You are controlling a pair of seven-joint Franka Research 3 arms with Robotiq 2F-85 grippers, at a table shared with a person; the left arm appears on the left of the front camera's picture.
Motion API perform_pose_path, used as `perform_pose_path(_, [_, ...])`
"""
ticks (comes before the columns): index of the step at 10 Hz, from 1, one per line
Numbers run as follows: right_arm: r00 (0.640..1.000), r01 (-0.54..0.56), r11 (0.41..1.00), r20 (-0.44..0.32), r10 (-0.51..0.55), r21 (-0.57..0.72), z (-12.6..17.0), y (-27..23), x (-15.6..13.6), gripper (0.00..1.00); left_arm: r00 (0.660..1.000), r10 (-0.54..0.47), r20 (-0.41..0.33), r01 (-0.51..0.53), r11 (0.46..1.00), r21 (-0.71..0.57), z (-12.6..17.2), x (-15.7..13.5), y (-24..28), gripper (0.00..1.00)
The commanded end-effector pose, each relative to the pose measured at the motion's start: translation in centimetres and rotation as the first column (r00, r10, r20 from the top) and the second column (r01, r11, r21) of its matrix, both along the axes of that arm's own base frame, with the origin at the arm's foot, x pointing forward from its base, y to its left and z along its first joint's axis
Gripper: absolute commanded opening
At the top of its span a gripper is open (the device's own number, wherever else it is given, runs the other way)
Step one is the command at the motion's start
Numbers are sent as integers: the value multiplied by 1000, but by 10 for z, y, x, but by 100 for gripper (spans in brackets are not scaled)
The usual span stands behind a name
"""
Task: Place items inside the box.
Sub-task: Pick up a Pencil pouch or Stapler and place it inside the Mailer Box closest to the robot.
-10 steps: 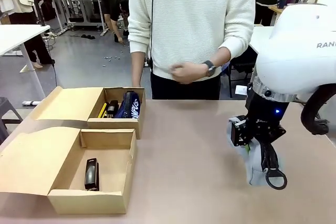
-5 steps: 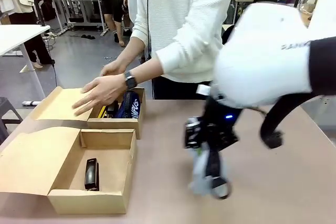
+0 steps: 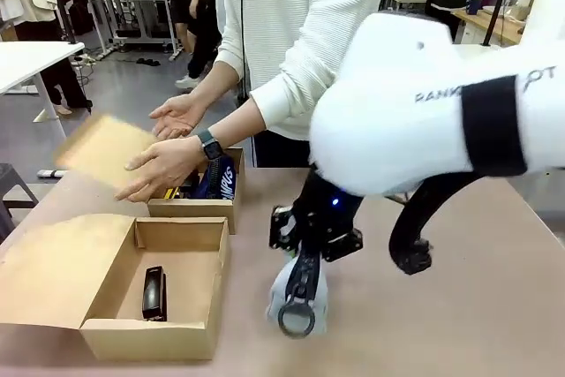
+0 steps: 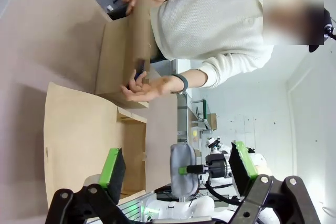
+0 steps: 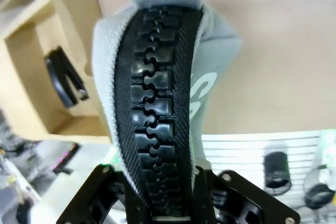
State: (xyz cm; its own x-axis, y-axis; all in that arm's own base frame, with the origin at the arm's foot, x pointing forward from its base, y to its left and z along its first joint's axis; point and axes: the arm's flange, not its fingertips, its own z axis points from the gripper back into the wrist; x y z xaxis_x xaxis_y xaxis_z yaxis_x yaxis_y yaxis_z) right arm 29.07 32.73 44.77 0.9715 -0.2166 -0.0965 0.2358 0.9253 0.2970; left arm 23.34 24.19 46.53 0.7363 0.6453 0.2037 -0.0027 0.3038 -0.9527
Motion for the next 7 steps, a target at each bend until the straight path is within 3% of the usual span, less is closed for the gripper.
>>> perform_pose_path(1, [998,56,986,13,-59,157,23,-81,-25,7,1000,0,30,0,1000,-10,0,0,-1,100])
perform_pose_path(4, [1000,11,951,-29,-2,309,14,-166,-47,7,1000,0,30,0,1000,-10,0,0,-1,100])
perform_pose_path(7, [998,-47,947,-22,57,319,2,-177,-52,7,1000,0,30,0,1000,-10,0,0,-1,100])
